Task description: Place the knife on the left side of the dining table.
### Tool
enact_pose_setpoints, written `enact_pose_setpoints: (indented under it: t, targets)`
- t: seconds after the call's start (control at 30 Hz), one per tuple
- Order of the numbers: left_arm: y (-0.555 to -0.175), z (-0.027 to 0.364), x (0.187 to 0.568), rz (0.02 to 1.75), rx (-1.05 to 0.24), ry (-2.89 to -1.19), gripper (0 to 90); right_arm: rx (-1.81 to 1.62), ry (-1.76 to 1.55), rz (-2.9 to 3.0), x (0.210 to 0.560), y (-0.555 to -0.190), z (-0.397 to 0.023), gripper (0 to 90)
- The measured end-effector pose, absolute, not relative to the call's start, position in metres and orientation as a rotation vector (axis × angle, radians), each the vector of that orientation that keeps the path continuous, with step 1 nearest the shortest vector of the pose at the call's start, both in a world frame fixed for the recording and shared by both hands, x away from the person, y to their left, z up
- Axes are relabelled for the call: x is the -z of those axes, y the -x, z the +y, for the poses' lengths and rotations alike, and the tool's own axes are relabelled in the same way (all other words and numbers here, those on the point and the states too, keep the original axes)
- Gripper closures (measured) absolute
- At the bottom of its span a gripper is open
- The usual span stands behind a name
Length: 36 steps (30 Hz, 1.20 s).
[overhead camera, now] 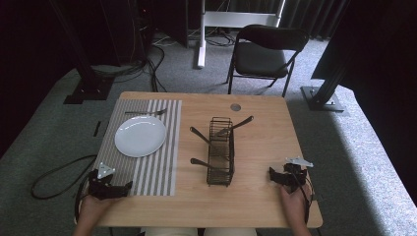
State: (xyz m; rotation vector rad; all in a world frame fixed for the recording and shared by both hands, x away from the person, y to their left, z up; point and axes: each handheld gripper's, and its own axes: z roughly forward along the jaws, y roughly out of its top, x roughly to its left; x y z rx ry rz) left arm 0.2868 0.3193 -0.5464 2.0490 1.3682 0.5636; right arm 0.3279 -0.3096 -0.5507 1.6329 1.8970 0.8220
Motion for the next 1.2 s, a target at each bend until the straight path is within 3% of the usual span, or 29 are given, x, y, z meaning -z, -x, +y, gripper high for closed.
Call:
enact_pose_setpoints:
  t: [0.93, 1.2]
  targets:
    - [-0.286, 0.319, 0.544, 1.355, -0.548, -2.077, 2.4, -0.821, -1.640, 1.891, 0.551, -0.328, -0.309, 11.6]
    - [-0.281, 0.302, 0.537, 1.314, -0.531, -2.107, 2.3, -0.819, -1.641, 1.889, 0.551, -0.328, -0.309, 11.6]
